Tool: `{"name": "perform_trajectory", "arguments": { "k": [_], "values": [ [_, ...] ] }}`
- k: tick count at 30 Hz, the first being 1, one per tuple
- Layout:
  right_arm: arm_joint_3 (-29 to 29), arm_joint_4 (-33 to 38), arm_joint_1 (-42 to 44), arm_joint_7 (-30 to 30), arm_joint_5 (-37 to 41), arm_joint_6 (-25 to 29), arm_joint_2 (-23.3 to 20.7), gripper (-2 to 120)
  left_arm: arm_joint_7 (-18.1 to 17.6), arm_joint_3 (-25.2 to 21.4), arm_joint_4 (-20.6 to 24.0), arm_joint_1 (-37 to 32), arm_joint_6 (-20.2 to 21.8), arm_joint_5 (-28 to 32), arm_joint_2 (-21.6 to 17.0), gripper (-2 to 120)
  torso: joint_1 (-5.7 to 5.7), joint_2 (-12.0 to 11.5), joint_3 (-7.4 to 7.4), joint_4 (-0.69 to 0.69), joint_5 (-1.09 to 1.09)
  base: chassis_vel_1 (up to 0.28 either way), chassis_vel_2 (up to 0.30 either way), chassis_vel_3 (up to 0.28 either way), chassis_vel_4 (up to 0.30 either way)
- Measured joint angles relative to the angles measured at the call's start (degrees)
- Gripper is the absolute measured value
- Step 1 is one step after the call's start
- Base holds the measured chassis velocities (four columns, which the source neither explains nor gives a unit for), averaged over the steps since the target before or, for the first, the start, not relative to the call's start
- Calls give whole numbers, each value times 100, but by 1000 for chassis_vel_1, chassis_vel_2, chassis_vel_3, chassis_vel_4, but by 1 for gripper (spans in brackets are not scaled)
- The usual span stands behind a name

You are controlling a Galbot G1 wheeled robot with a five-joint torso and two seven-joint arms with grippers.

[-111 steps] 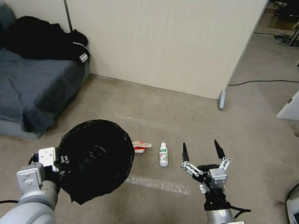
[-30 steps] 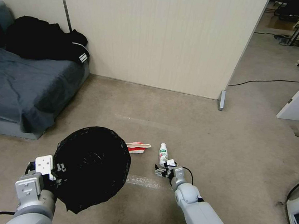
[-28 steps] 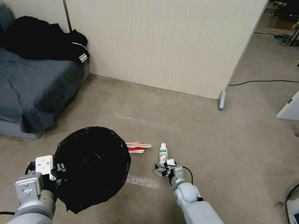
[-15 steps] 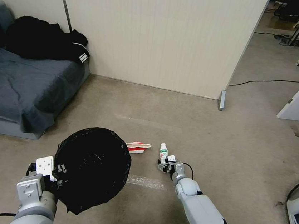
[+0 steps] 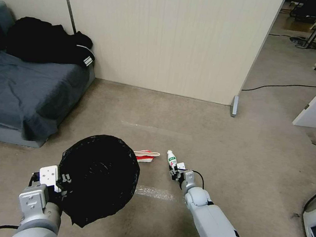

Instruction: Pick up the trash bin, then pick up the garbage from the floor and place it into the trash bin.

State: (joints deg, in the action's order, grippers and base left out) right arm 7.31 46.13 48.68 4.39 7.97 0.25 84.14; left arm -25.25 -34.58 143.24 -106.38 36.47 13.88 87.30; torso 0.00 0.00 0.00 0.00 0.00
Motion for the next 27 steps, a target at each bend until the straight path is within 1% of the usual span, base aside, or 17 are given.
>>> {"name": "perform_trajectory", "arguments": {
  "k": [5, 7, 9, 10, 11, 12, 13, 14, 16, 17, 18, 20, 21, 23, 24, 26, 27],
  "values": [
    [12, 55, 39, -31, -8, 19, -15, 37, 5, -2, 0, 8, -5, 0, -13, 0, 0, 0, 0, 0, 0, 0, 0, 0, 0],
    [29, 213, 102, -114, -8, 49, -43, 37, 9, -2, 0, 23, -6, 1, -20, 0, 0, 0, 0, 0, 0, 0, 0, 0, 0],
    [68, 705, 280, -217, 1, 92, -127, 37, 15, -7, 0, 66, -7, 21, -60, 0, 0, 0, 0, 1, 1, 0, 0, 0, 0],
    [68, 705, 280, -217, 1, 92, -127, 37, 15, -7, 0, 66, -7, 21, -60, 0, 0, 0, 0, 1, 1, 0, 0, 0, 0],
    [87, 955, 376, -252, 8, 108, -171, 37, 17, -11, -7, 83, -8, 33, -78, 0, 0, 0, 0, 0, 0, 0, 0, 0, 0],
    [122, 1415, 545, -307, 20, 127, -243, 36, 18, -18, -33, 107, -8, 55, -104, 0, 0, 0, 0, -1, 0, 0, 0, 0, 0],
    [176, 2126, 770, -341, 25, 181, -344, 36, 20, -22, -78, 145, -8, 92, -140, 0, 0, 0, 0, -1, 0, 0, 0, 0, 0],
    [176, 2126, 770, -341, 25, 181, -344, 36, 20, -22, -78, 145, -8, 92, -140, 0, 0, 0, 0, -1, 0, 0, 0, 0, 0],
    [243, 2909, 992, -329, 26, 302, -451, 36, 22, -23, -121, 184, -8, 127, -171, 0, 0, 0, 0, 0, -1, 0, 0, 0, 0],
    [313, 3659, 1233, -193, 41, 516, -556, 36, 23, -24, -157, 215, -6, 159, -194, 0, 0, 0, 0, 0, -1, 0, 0, 0, 0],
    [313, 3659, 1233, -193, 41, 516, -556, 36, 23, -24, -157, 215, -6, 159, -194, 0, 0, 0, 0, 0, -1, 0, 0, 0, 0],
    [399, 4913, 1629, 368, 58, 979, -756, 36, 25, -21, -223, 267, 8, 225, -227, 0, 0, 0, 0, 0, 0, 0, 0, 0, 0],
    [399, 4913, 1629, 368, 58, 979, -756, 36, 25, -21, -223, 267, 8, 225, -227, 0, 0, 0, 0, 0, 0, 0, 0, 0, 0],
    [379, 5724, 1911, 906, 116, 1303, -933, 36, 25, -12, -267, 304, 20, 279, -245, 0, 0, 0, 0, 0, -1, 0, 0, 0, 0],
    [379, 5724, 1911, 906, 116, 1303, -933, 36, 25, -12, -267, 304, 20, 279, -245, 0, 0, 0, 0, 0, -1, 0, 0, 0, 0],
    [156, 6472, 2249, 1508, 250, 1575, -1201, 36, 25, 8, -303, 344, 45, 362, -261, 0, 0, 0, 0, -1, 0, 0, 0, 0, 0],
    [156, 6472, 2249, 1508, 250, 1575, -1201, 36, 25, 8, -303, 344, 45, 362, -261, 0, 0, 0, 0, -1, 0, 0, 0, 0, 0]
  ]
}}
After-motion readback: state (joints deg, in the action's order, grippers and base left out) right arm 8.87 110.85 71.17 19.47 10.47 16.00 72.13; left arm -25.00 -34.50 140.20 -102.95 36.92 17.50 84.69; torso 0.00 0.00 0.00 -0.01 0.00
